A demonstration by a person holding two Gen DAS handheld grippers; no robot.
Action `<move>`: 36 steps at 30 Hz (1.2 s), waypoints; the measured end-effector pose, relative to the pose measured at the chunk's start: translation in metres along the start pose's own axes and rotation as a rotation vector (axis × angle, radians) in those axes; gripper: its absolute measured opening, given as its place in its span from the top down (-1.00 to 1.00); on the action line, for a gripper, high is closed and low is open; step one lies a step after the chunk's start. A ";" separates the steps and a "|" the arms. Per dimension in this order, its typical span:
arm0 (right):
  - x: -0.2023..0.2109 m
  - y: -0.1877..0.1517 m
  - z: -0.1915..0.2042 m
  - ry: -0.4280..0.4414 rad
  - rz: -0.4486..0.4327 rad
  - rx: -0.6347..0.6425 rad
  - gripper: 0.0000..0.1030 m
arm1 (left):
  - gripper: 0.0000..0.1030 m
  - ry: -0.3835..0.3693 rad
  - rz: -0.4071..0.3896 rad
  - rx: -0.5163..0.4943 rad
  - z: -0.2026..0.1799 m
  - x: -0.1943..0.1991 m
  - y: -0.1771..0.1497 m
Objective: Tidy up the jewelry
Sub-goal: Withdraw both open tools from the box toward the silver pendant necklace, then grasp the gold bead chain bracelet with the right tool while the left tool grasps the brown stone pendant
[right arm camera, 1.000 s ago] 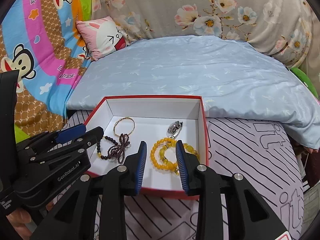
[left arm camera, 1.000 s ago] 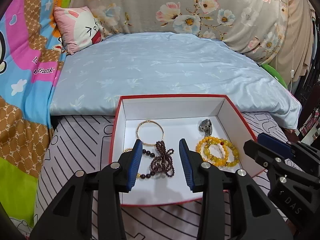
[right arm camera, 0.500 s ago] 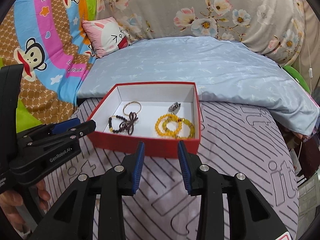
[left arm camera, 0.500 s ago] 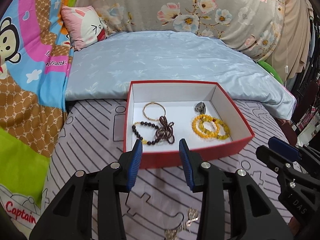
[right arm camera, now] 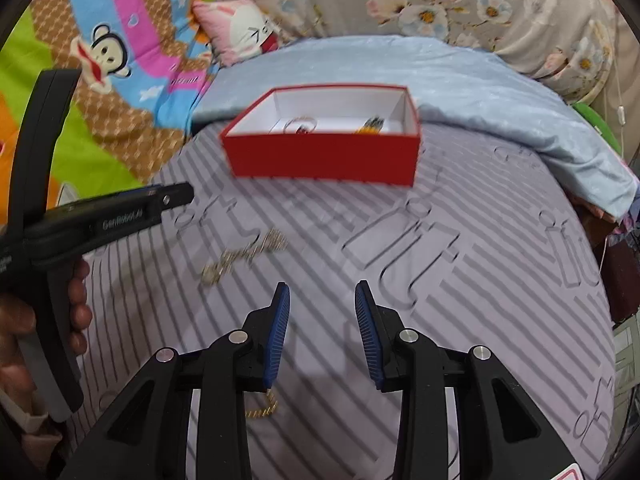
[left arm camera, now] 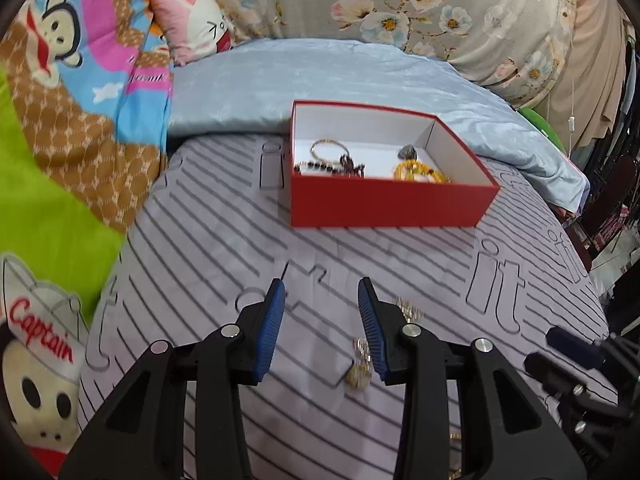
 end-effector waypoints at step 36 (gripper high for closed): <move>-0.021 -0.047 0.020 0.026 0.113 0.002 0.94 | 0.30 -0.082 0.124 0.042 -0.011 -0.020 -0.060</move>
Point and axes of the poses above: each gripper's, at about its wrist camera, not at the fingertips, and x roughly against the way its jaws point, z to its left, y to its top, the point moved 1 cm from there along -x, roughly the way its jaws point, and after that the axes turned 12 degrees about -y, right-handed, at the moved point
